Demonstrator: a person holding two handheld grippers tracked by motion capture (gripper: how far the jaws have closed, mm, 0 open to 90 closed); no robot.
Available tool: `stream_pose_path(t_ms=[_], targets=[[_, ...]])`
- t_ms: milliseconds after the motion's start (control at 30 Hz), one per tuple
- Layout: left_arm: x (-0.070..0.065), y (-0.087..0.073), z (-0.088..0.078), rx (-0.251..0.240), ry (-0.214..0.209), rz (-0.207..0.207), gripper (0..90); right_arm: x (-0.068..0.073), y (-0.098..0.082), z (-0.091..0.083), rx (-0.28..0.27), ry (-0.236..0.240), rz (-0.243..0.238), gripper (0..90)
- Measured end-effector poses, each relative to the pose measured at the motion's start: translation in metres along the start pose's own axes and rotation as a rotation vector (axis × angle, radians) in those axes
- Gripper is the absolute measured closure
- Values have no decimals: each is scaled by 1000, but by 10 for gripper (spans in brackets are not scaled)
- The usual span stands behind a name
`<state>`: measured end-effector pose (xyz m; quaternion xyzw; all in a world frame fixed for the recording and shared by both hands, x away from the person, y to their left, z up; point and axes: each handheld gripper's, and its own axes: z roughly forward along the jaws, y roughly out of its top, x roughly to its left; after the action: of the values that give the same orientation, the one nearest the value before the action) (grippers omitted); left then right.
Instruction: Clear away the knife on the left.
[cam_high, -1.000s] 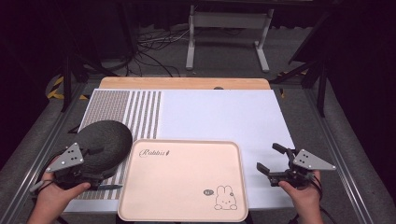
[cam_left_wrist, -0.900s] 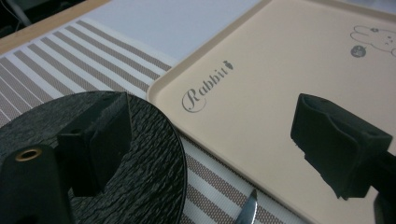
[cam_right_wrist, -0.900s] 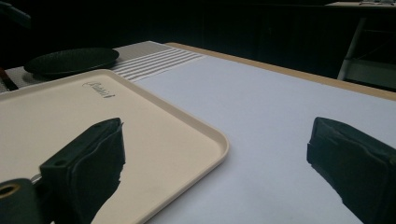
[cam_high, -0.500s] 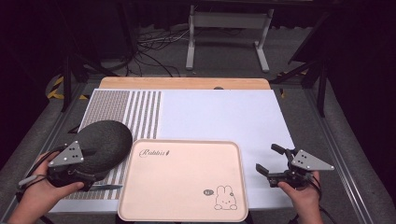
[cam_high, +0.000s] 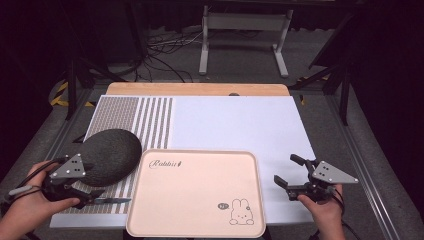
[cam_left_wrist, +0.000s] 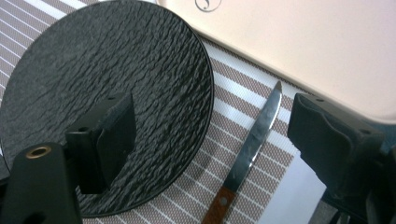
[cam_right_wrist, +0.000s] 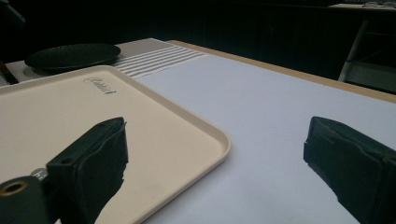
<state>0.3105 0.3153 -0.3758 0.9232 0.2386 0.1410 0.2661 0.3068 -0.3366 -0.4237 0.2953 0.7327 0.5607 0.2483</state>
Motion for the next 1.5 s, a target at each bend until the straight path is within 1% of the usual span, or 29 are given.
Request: stream_pose_path(t_ms=[33, 100, 200, 233, 267, 300, 367, 433, 467, 500, 667, 733, 767, 800, 833, 867, 900, 967, 1133, 1267, 1300, 1400, 1500], targets=[[1, -1, -1, 5, 1, 2, 166, 0, 0, 0, 0, 0, 1, 68], [3, -3, -2, 21, -12, 5, 181, 0, 0, 0, -1, 0, -2, 68], [4, -6, -4, 47, -23, 28, 191, 0, 0, 0, 5, 0, 0, 70], [4, -6, -4, 47, -23, 28, 191, 0, -1, 0, 6, -1, -1, 73], [4, -7, -4, 75, -20, 52, 194, 0, -1, 0, 6, -1, -2, 76], [4, -8, -4, 82, -20, 64, 196, 0, -1, 0, 6, -1, -1, 76], [5, -10, -5, 96, -33, 71, 205, 0, -1, 1, 4, -2, 0, 77], [5, -11, -5, 100, -33, 69, 208, 0, -1, 1, 4, -2, 0, 77], [7, -12, -4, 108, -46, 71, 213, 0, -1, 0, 2, -1, -1, 77], [7, -12, -4, 108, -46, 71, 219, 0, -1, 0, 2, -1, -1, 77], [10, -16, -3, 144, -57, 78, 240, 0, -1, 1, 6, 0, 1, 77], [11, -18, -2, 161, -67, 86, 265, 0, -1, 1, 4, 1, 2, 77], [11, -19, -1, 163, -67, 83, 260, 0, -1, 1, 5, 1, 2, 77], [11, -21, 0, 166, -78, 90, 251, 0, -1, 1, 6, 2, 2, 77], [10, -21, 1, 181, -78, 90, 263, 0, -2, 1, 6, 2, 2, 77], [10, -22, 1, 193, -82, 102, 274, 0, -2, 1, 9, 1, 1, 77], [10, -22, 2, 205, -87, 106, 285, 0, -2, 1, 9, 1, 1, 77], [10, -24, 3, 218, -99, 111, 300, 0, -2, 2, 12, 2, 1, 77], [11, -30, 9, 256, -155, 124, 375, 0, -2, 3, 13, 9, 2, 77], [13, -36, 14, 282, -166, 128, 409, 1, -3, 4, 16, 12, 3, 77], [15, -37, 16, 295, -163, 140, 426, 1, -3, 4, 15, 13, 1, 77], [18, -40, 19, 317, -178, 171, 506, 1, -3, 4, 17, 16, 2, 77], [20, -41, 21, 359, -180, 215, 568, 1, -3, 4, 15, 15, 3, 77]])
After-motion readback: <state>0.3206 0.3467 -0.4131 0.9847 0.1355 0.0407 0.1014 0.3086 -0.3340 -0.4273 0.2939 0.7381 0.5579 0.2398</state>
